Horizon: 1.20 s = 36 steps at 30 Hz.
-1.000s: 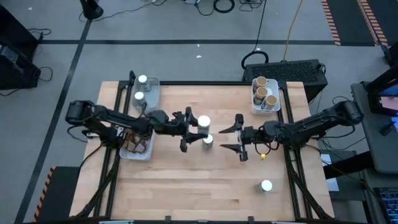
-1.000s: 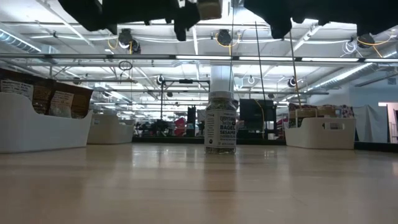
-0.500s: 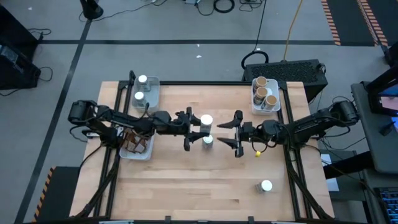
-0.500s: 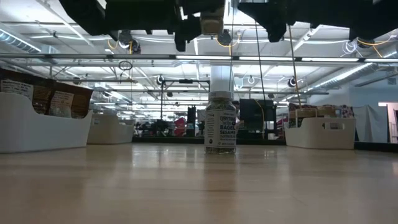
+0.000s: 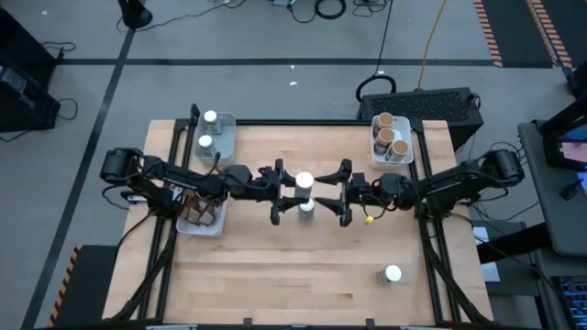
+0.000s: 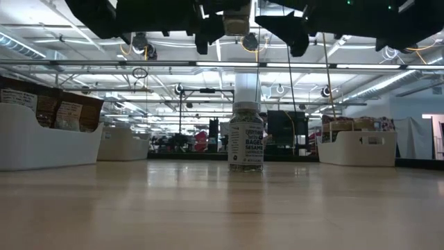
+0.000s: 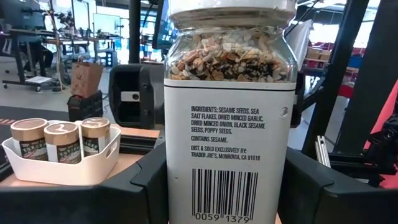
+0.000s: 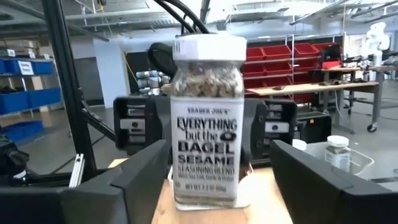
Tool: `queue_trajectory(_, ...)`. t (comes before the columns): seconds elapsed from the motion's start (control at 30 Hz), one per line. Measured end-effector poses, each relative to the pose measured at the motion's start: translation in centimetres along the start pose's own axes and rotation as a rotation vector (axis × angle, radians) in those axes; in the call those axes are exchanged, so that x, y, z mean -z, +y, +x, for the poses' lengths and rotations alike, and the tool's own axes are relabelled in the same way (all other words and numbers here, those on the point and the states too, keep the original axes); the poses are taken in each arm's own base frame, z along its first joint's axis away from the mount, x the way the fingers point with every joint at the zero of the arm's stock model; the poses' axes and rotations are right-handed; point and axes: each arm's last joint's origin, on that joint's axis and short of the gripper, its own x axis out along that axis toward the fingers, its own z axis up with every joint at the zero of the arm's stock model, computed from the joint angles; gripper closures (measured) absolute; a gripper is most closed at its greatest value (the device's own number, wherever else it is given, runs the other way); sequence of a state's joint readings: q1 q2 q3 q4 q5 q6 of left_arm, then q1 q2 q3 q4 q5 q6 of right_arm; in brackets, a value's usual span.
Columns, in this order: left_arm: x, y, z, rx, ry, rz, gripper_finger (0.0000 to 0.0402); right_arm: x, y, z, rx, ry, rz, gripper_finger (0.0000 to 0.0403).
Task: Sort spices by type
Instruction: Put the white seasoning bottle into the gray bin
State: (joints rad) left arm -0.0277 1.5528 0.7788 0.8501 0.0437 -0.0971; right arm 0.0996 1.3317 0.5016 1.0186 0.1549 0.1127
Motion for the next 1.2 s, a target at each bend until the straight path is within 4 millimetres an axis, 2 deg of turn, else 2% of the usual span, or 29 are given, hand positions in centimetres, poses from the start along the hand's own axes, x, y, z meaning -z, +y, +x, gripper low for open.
queue_trajectory(0.17, 0.0, 0.0, 0.0, 0.000, 0.003, 0.000, 0.0189, -0.1, -0.2, 0.5, 0.011, -0.007, -0.027, 0.0096)
queue_trajectory(0.33, 0.0, 0.0, 0.0, -0.007, 0.004, 0.001, 0.0189, -0.2, -0.7, 0.5, 0.027, -0.014, -0.026, 0.0073)
queue_trajectory(0.57, 0.3, 0.2, 0.0, -0.061, 0.024, 0.001, 0.0189, -0.7, -0.7, 1.0, 0.027, -0.041, -0.031, 0.0074)
queue_trajectory(0.93, 0.2, 0.2, 0.0, -0.061, 0.024, -0.002, 0.0189, 0.3, -0.4, 4.1, 0.003, -0.012, -0.069, 0.0075)
queue_trajectory(1.2, 0.5, 0.2, 0.0, -0.064, 0.047, 0.000, 0.0189, 0.2, -0.3, 4.3, 0.003, -0.017, -0.111, 0.0083)
